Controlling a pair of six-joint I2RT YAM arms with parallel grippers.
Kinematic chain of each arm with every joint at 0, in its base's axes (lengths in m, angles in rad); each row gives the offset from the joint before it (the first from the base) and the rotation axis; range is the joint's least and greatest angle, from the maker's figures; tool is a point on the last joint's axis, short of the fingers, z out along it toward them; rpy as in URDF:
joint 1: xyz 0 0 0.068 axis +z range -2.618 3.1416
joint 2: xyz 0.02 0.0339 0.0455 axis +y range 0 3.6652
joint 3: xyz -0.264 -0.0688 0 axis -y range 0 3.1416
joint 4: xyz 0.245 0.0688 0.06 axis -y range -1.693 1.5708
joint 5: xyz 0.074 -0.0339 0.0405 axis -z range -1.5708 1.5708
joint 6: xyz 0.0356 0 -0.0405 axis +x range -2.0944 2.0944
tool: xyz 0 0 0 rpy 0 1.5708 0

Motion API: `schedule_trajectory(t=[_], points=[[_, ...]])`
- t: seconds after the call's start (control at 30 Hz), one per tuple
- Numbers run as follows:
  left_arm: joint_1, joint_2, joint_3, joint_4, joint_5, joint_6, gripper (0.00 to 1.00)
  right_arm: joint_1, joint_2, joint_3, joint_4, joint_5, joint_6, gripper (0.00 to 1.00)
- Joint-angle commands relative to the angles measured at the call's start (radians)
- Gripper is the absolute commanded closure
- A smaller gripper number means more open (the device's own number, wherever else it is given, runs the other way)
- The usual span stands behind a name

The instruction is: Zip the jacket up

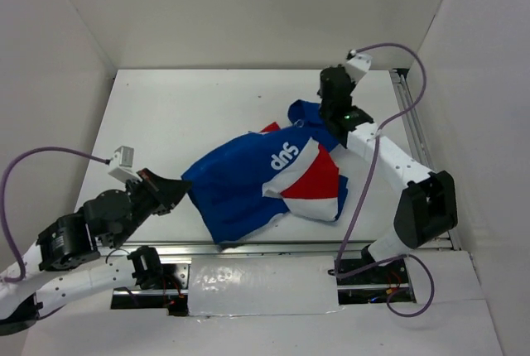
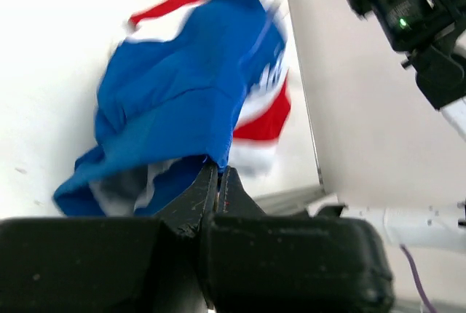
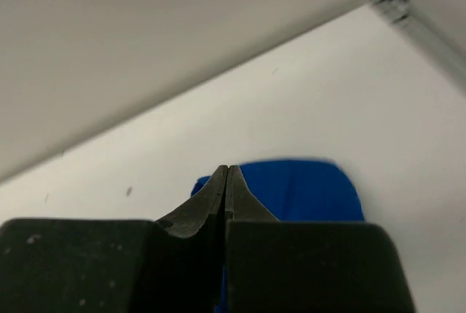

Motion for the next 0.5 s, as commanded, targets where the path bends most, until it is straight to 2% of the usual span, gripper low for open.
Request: schedule_trajectory(t=[0.0,0.17,0.23,0.3,0.37,0.47], points=[[-0.004,0.023,0.108,-0.052,-0.153,0.050,1.00,-0.100,0.002,0.090,0.092,0.056,-0.100,1.00],[-0.005,0.113,0.165,-0.128,-0.244,-0.041,1.00,-0.214,-0.045,0.123,0.063,-0.017,-0.123,1.00],[-0.005,0.142,0.181,-0.120,-0.233,-0.024,1.00,-0.241,-0.068,0.115,0.009,-0.178,-0.132,1.00],[-0.005,0.155,0.147,-0.100,-0.199,-0.021,1.00,-0.212,-0.078,0.080,-0.041,-0.307,-0.147,1.00],[-0.005,0.176,0.093,-0.068,-0.173,-0.031,1.00,-0.136,-0.088,0.000,-0.063,-0.356,-0.149,1.00],[-0.005,0.225,0.055,-0.219,-0.101,-0.212,1.00,-0.080,-0.081,-0.084,-0.061,-0.506,-0.089,0.87]])
